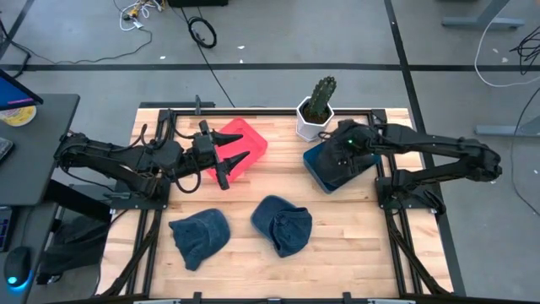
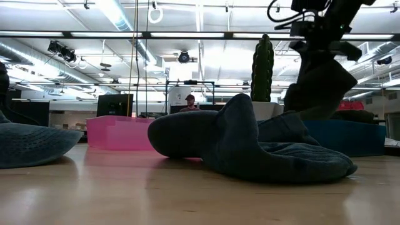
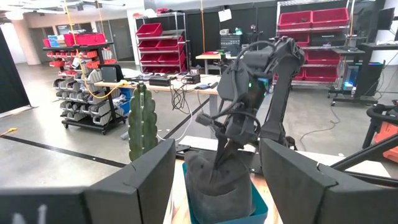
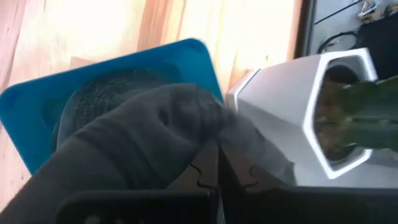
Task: Pick & Place hat
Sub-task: Put the black cap into the blue bin
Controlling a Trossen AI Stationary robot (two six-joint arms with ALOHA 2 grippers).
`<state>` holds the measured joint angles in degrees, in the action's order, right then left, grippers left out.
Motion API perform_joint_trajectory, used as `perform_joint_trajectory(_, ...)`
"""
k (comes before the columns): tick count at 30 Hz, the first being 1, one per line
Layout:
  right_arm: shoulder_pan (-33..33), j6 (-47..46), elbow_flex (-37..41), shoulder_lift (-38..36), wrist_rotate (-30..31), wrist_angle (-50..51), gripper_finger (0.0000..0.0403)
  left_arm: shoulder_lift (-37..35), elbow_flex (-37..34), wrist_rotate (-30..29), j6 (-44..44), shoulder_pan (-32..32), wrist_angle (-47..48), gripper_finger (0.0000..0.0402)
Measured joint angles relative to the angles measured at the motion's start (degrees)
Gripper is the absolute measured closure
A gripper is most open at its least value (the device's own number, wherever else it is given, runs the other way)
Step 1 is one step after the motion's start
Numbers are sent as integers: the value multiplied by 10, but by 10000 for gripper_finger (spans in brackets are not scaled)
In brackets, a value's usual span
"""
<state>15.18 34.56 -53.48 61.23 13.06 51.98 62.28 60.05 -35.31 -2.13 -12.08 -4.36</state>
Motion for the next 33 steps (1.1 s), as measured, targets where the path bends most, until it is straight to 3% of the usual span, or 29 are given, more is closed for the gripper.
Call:
perform_joint_trajectory(13,23,-117,100,0,-19,-17,403,0,0,0,0,0,0,165)
perform_joint_trajectory(33,47,-151,185,-1,-15,-70,403,0,0,0,1,0,0,165)
